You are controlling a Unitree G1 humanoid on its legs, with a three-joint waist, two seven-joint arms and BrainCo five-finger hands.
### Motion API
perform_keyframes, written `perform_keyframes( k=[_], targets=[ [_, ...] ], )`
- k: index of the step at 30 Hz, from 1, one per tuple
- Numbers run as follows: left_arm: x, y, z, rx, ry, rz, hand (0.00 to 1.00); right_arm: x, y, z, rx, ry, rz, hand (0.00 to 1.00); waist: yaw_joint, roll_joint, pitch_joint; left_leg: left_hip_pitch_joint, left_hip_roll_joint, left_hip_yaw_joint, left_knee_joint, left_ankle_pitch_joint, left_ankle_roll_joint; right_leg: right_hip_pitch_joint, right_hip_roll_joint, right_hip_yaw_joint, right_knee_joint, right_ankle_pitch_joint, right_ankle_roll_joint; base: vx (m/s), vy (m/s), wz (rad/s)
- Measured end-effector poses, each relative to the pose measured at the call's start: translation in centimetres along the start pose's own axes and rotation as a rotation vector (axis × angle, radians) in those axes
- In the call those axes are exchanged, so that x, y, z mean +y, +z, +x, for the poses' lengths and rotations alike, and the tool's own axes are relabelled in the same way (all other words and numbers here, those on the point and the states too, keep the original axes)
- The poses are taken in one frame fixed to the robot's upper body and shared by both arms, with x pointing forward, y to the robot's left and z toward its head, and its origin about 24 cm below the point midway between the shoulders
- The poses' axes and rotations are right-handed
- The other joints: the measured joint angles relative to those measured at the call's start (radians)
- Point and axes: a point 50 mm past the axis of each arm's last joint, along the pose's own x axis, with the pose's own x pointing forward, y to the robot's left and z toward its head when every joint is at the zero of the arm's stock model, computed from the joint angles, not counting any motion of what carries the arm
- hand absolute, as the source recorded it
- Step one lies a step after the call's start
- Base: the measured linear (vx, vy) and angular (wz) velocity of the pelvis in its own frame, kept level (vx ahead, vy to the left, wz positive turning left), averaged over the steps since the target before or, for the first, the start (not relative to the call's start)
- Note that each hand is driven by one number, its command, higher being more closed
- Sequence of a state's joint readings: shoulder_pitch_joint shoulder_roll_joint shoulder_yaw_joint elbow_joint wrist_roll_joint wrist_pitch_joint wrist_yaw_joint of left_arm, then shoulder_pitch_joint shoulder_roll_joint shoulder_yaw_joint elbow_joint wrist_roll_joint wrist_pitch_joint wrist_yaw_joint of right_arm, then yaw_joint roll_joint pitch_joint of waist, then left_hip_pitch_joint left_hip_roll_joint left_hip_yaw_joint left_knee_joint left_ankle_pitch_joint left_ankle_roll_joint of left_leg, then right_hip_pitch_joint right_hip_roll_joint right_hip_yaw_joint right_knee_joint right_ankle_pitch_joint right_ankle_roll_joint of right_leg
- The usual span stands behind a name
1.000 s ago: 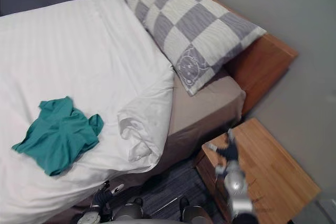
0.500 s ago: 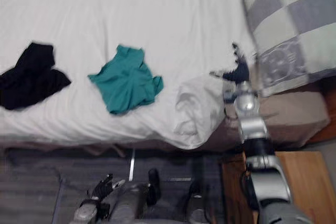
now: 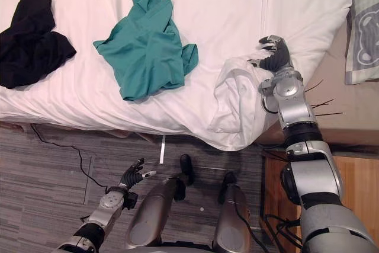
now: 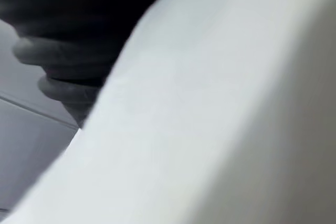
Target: Tidy the bed and pick cloth on bed and put in laundry
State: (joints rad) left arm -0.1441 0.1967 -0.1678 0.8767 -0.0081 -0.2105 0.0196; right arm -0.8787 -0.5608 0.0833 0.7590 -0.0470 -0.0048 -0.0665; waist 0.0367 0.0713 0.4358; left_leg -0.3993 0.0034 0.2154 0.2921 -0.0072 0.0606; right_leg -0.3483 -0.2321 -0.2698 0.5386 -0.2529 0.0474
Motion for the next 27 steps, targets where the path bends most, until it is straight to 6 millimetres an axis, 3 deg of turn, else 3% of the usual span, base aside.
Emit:
perform_keyframes(
  k=[5,7,8,10,13,15,18,22,25,27],
  targets=[
    [-0.1,-0.5,-0.3,-0.007,-0.016,-0.002,0.0,0.0,-2.9,-2.2,0.025,-0.031,0.072,1.0,-0.002,-0.007,0.003,0.069,0.015,0.005,-0.05,0.015,-0.021,0.062,0.022,-0.003,-0.036,0.003,-0.008,-0.02,-0.114,-0.06],
    [0.0,-1.4,-0.9,0.018,-0.015,-0.005,0.0,0.2,-5.2,-4.2,0.067,-0.056,0.131,1.0,-0.024,-0.015,0.001,0.129,0.02,0.011,-0.096,0.022,-0.031,0.121,0.04,-0.002,-0.094,0.023,-0.006,0.04,-0.034,-0.19],
    [0.0,-1.8,-1.1,0.028,-0.013,-0.008,0.0,0.3,-6.0,-4.9,0.083,-0.069,0.157,0.0,-0.027,-0.022,-0.006,0.139,0.023,0.018,-0.107,0.025,-0.035,0.128,0.045,0.004,-0.113,0.033,-0.002,0.06,-0.019,-0.36],
    [0.0,-2.2,-1.3,0.042,-0.01,-0.013,0.0,0.2,-7.8,-6.5,0.132,-0.101,0.189,0.0,-0.034,-0.038,-0.015,0.157,0.031,0.038,-0.125,0.025,-0.036,0.142,0.059,0.022,-0.15,0.05,0.002,0.08,-0.015,-0.34],
    [-0.1,-3.3,-2.0,0.078,-0.01,-0.018,0.0,0.5,-11.3,-9.8,0.245,-0.148,0.257,0.0,-0.067,-0.081,-0.05,0.209,0.032,0.062,-0.169,0.028,-0.041,0.195,0.073,0.033,-0.219,0.079,0.017,0.12,-0.009,-0.23],
    [-0.3,-4.4,-2.6,0.123,-0.013,-0.011,0.0,0.5,-13.8,-12.3,0.343,-0.177,0.287,0.0,-0.076,-0.113,-0.11,0.26,0.03,0.089,-0.204,0.021,-0.055,0.244,0.082,0.048,-0.275,0.097,0.024,0.14,0.004,-0.28],
    [-0.2,-5.1,-3.1,0.154,-0.007,-0.012,0.0,0.2,-16.6,-15.3,0.485,-0.204,0.272,0.0,-0.077,-0.131,-0.161,0.312,0.028,0.105,-0.237,0.017,-0.063,0.296,0.088,0.057,-0.323,0.112,0.031,0.12,0.007,-0.18],
    [0.2,-6.4,-3.8,0.218,0.006,-0.019,0.0,-1.4,-19.7,-19.5,0.666,-0.299,0.21,0.0,-0.086,-0.136,-0.172,0.349,0.026,0.13,-0.261,0.017,-0.063,0.316,0.09,0.08,-0.332,0.117,0.037,0.04,0.005,-0.17],
    [0.3,-8.1,-5.1,0.283,0.02,-0.033,0.0,-3.6,-20.8,-21.7,0.737,-0.393,0.162,0.0,-0.116,-0.139,-0.195,0.368,0.026,0.144,-0.281,0.017,-0.062,0.318,0.092,0.094,-0.336,0.124,0.046,0.0,0.008,-0.21],
    [0.1,-9.1,-6.0,0.325,0.013,-0.038,0.0,-5.6,-20.3,-22.3,0.712,-0.443,0.115,0.0,-0.133,-0.141,-0.217,0.386,0.023,0.156,-0.294,0.017,-0.062,0.327,0.093,0.111,-0.347,0.126,0.048,-0.01,0.026,-0.27]
  ],
)
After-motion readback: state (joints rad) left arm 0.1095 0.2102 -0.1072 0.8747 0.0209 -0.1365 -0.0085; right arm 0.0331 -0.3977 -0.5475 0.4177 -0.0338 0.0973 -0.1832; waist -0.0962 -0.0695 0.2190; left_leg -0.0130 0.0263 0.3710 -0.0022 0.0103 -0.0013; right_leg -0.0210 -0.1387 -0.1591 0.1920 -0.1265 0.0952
